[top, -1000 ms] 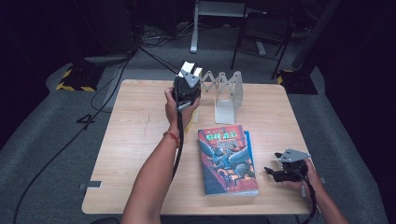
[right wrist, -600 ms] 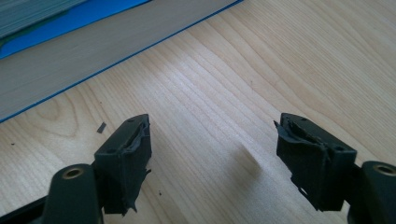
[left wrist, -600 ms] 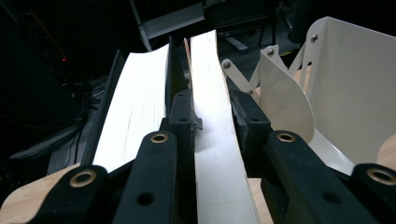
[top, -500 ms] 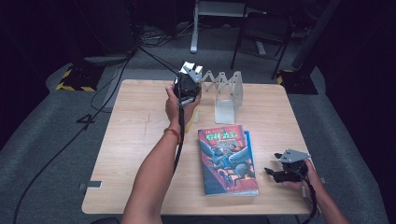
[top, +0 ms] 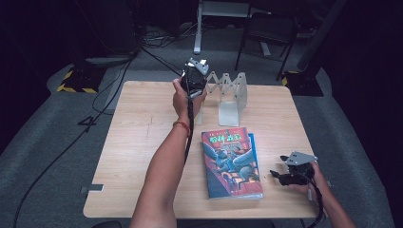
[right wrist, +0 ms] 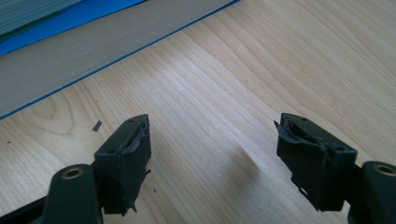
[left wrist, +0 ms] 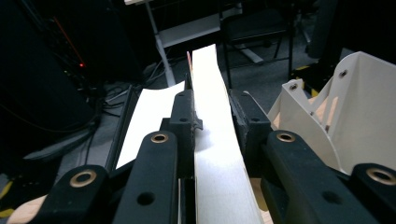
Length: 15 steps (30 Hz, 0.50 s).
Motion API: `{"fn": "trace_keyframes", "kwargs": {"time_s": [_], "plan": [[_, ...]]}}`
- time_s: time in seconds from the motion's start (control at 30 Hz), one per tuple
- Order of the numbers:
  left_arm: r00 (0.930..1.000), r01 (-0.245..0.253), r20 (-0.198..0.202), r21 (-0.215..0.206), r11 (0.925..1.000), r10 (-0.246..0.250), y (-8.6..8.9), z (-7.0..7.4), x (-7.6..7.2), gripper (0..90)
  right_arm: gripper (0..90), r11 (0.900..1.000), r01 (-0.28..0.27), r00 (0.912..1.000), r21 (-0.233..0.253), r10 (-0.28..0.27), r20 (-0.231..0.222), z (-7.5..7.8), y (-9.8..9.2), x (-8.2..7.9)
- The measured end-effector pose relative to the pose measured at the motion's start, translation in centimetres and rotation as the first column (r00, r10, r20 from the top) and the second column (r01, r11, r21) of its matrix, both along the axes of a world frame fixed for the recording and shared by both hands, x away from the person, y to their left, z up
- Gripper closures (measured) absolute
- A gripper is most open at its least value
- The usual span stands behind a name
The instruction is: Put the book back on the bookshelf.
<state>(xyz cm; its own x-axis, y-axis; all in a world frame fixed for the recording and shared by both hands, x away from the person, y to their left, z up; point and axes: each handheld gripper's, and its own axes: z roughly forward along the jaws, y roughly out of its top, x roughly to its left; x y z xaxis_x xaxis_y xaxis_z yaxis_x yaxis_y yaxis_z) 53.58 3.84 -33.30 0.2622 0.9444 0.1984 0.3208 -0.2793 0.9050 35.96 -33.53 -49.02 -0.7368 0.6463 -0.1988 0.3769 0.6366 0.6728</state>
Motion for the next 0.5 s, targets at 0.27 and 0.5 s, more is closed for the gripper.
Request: {"fn": "trace_keyframes", "kwargs": {"time_s": [0.27,0.5], "plan": [[1.0,0.007,0.006,0.035,0.9994,-0.007,0.11,-0.04,-0.05,73.1,26.7,1.0,0.0,1.0,-0.002,0.0,0.004,0.04,0.16,-0.05],[0.9998,0.018,0.005,0.055,0.9983,-0.019,0.21,-0.01,-0.18,72.8,26.6,1.0,-0.005,1.0,-0.007,0.005,-0.004,-0.06,0.28,-0.06]]}}
